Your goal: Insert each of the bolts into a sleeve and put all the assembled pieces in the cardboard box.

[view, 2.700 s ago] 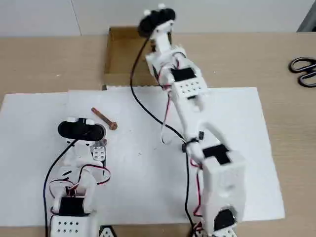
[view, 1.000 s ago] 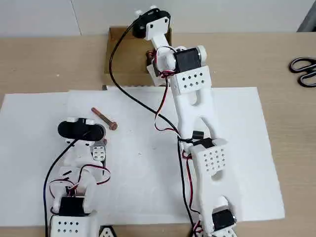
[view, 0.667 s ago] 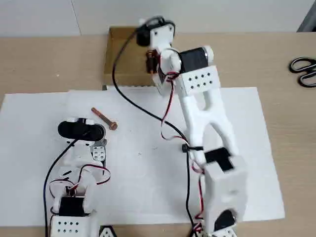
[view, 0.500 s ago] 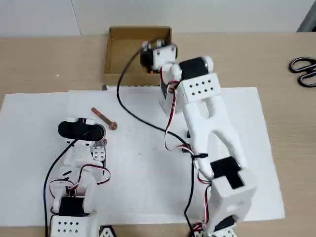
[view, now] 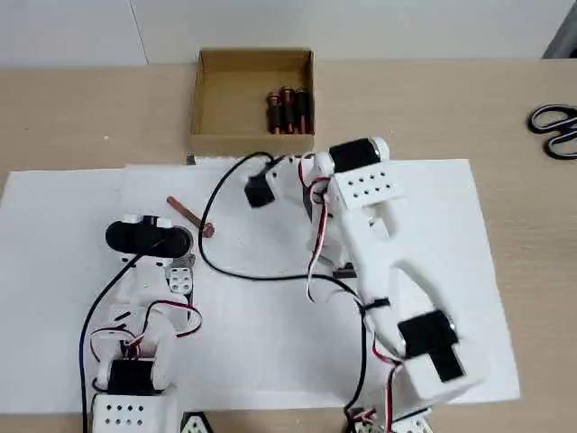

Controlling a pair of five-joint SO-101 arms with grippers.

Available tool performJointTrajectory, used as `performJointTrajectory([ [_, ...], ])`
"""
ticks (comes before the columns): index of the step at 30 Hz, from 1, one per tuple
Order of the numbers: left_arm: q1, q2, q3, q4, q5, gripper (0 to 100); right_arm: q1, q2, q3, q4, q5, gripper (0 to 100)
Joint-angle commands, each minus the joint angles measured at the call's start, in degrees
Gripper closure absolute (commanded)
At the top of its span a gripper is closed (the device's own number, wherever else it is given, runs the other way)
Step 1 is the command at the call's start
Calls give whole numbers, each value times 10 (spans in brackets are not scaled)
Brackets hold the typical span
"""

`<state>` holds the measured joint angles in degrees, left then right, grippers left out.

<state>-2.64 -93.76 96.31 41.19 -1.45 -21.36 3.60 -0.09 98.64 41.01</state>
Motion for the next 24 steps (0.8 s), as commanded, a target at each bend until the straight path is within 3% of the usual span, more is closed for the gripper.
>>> performJointTrajectory([
  [1, -3, -7, -1, -14, 2, 994, 3, -58, 42, -3, 61, 811],
  [8, -3, -7, -1, -13, 2, 994, 5, -80, 96, -12, 118, 811],
  [24, -3, -7, -1, -13, 2, 994, 29, -78, 243, -188, 175, 812],
])
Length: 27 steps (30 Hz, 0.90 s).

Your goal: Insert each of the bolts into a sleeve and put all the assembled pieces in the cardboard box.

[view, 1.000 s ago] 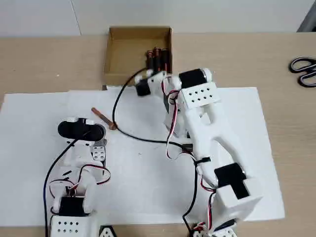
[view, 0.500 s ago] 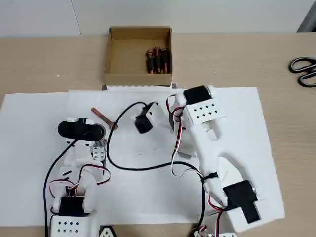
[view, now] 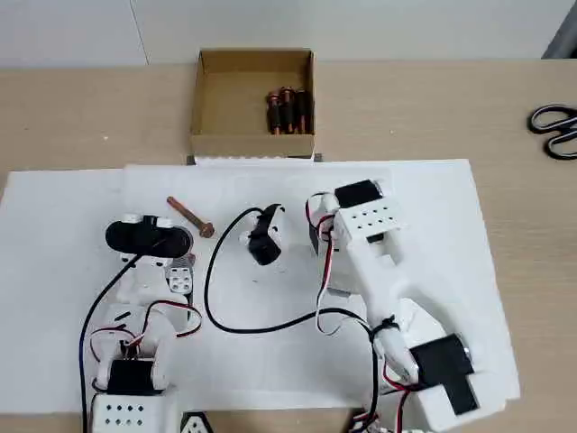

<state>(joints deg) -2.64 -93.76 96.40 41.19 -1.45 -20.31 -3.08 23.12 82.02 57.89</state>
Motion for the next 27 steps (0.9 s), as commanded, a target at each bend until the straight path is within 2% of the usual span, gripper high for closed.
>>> performJointTrajectory([
  [1, -3, -7, -2, -13, 2, 994, 28, -9, 13, -29, 6, 812],
  [7, -3, -7, -2, -13, 2, 994, 59, 34, 10, -37, 30, 812],
  [16, -3, -7, -2, -13, 2, 994, 58, 77, 10, -64, 26, 813],
  [18, -3, -7, -2, -13, 2, 994, 58, 87, 10, -63, 26, 850],
  [22, -3, -7, -2, -13, 2, 994, 58, 100, 10, -61, 7, 992],
  [27, -3, -7, -2, -13, 2, 994, 57, 99, 9, -62, -45, 991],
])
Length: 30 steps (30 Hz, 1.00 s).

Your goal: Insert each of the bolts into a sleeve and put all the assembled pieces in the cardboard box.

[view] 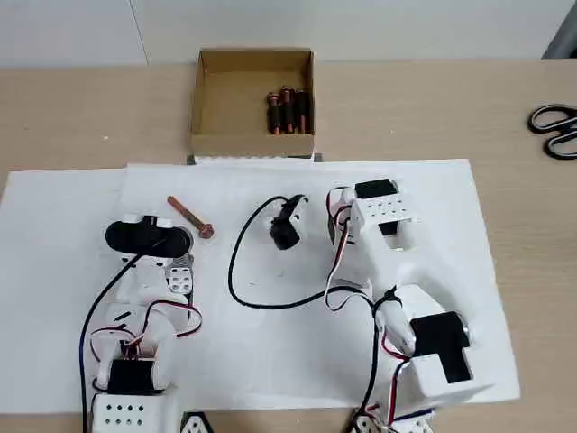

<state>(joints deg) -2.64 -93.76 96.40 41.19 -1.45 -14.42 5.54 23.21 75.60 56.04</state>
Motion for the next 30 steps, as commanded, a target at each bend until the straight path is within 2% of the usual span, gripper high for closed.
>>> performJointTrajectory([
  [1, -3, -7, -2, -13, 2, 994, -2, 13, 8, 2, -31, 991],
  [4, -3, -7, -2, -13, 2, 994, -1, 11, 0, 7, -36, 991],
  [7, -3, -7, -2, -13, 2, 994, -2, -13, -55, 59, -59, 991],
  [14, -3, -7, -2, -13, 2, 994, -2, -116, -157, 147, -230, 992],
  [22, -3, -7, -2, -13, 1, 994, 7, -212, -162, 188, -442, 994],
  [30, -3, -7, -3, -13, 1, 994, 81, -246, -162, 188, -597, 995],
])
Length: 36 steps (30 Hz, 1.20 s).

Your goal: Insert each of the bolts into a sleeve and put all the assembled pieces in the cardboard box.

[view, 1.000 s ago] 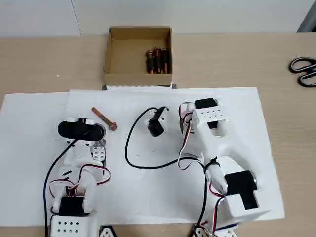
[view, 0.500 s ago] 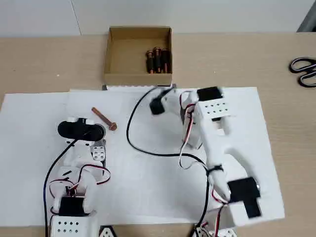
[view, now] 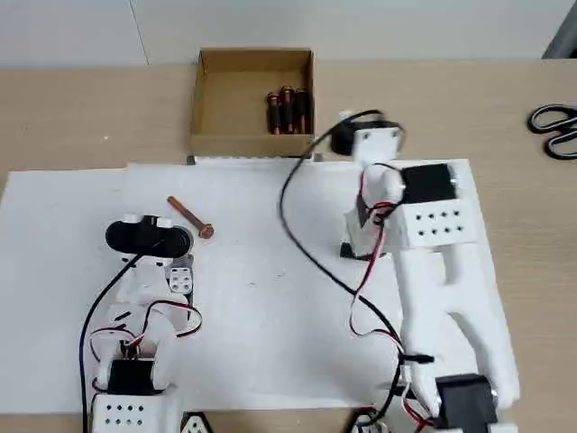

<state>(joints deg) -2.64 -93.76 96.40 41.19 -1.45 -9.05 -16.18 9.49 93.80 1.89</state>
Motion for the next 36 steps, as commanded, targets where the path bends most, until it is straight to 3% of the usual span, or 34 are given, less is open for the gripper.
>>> performJointTrajectory([
  [1, -3, -7, -3, -13, -1, 994, 36, -33, -25, 6, -77, 995],
  [6, -2, -7, -3, -13, -3, 994, 69, -65, -19, 6, -165, 995],
  [11, -37, -3, -40, -11, -1, 993, 109, -92, 62, 0, -183, 995],
  [16, -61, 13, -181, 102, -32, 969, 175, -136, 138, 0, -181, 995],
  [22, -62, 150, -323, 170, -32, 961, 247, -218, 225, -45, -178, 995],
  [31, -62, 389, -559, 270, -40, 961, 268, -358, 353, -85, -178, 995],
  [36, -62, 513, -656, 328, -140, 961, 302, -432, 402, -122, -125, 995],
])
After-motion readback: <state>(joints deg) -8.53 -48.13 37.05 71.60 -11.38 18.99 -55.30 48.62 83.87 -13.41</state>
